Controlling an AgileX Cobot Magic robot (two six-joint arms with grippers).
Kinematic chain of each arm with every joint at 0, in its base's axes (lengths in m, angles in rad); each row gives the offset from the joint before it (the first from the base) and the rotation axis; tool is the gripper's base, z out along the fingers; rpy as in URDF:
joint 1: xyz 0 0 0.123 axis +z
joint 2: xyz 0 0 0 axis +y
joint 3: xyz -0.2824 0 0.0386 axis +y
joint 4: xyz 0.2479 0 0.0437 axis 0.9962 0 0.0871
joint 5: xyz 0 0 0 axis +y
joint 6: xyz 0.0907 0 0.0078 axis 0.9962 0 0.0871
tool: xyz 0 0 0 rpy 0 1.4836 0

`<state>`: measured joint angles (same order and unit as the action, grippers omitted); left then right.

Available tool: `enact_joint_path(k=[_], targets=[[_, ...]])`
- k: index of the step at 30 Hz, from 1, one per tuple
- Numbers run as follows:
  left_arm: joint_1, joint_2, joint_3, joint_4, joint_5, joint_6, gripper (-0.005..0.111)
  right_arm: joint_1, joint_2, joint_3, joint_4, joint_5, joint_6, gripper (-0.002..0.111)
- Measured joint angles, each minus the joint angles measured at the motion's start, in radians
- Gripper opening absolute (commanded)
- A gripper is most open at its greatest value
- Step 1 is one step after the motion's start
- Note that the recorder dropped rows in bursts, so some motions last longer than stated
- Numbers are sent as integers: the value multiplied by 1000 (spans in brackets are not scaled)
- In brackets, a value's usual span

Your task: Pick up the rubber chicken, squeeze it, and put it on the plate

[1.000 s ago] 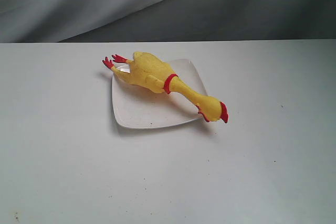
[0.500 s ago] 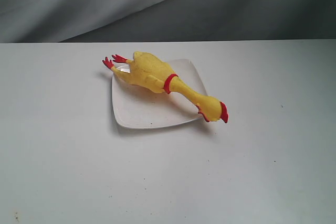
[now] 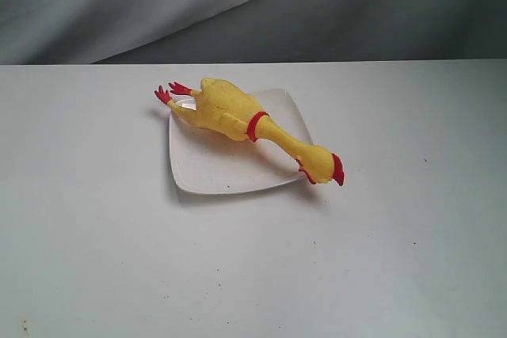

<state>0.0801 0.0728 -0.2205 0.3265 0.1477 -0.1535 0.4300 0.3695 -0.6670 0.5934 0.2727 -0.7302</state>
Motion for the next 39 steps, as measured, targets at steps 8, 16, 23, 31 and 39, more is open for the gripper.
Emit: enact_joint_path(k=[8,16,23,31,39], targets=[[0,0,4,15,-7,-16,0,0,0,0,0,0,0,0],[0,0,4,-64,-11,-22,0,0,0,0,0,0,0,0],[0,0,4,-88,-11,-35,0,0,0,0,0,0,0,0],[0,-5,4,-271,-11,139,0,0,0,0,0,1,0,0],[0,-66,115,-284,-12,106,0,0,0,0,0,1,0,0]])
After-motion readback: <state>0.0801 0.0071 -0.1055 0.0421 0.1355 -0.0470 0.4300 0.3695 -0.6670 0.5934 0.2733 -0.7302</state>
